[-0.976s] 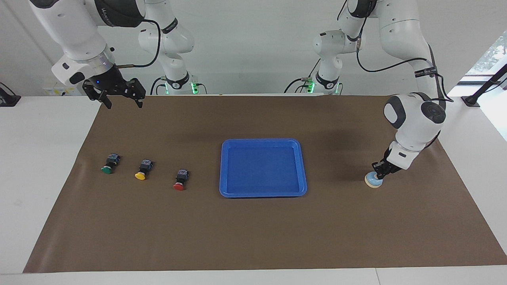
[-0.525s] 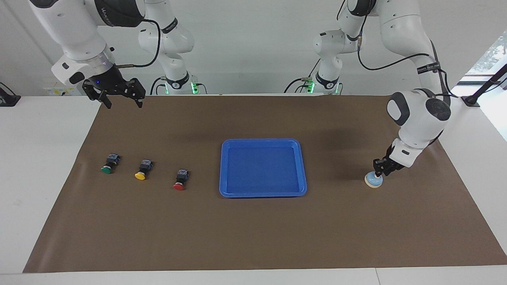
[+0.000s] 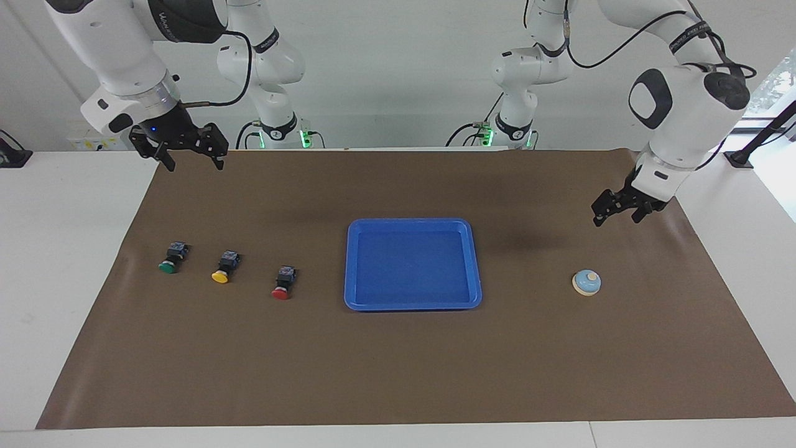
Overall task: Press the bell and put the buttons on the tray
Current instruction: 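Lift the left gripper off the bell and draw it back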
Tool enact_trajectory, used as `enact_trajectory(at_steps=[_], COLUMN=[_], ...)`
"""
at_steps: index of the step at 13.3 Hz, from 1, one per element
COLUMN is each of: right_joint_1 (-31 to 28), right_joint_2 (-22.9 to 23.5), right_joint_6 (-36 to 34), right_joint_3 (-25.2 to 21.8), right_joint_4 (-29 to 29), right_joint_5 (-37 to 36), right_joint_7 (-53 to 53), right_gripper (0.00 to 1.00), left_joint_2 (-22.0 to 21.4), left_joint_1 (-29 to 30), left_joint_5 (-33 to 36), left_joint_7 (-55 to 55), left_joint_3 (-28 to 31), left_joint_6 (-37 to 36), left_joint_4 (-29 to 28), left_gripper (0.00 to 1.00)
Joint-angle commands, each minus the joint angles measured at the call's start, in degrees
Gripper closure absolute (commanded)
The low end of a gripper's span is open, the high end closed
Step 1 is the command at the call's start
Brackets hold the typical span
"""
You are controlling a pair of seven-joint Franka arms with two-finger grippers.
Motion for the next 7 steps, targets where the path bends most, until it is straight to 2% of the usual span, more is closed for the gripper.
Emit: enact_trajectory(at_steps=[1, 4, 7], right_joint_1=[-0.25, -0.34, -0.34], right_joint_2=[0.11, 0.11, 0.11], right_joint_6=[-0.62, -0.62, -0.62], right_joint_3=[-0.3, -0.3, -0.3], right_joint_4=[0.18, 0.18, 0.18], right_joint_5=[-0.01, 0.0, 0.0], right_joint_7=[-1.23, -1.23, -1.14], right_gripper=[0.0, 0.0, 0.0], left_joint_2=[-5.39, -9.35, -6.21], left_joint_1=[-0.36, -0.45, -0.54], left_joint_5=[0.42, 0.34, 0.25], left_joint_7=[-0.02, 0.07, 0.33], left_joint_3=[-0.27, -0.35, -0.44], left_joint_6=[-6.58, -14.24, -19.52], left_joint_4=[-0.45, 0.25, 7.26], left_gripper=[0.0, 0.0, 0.0])
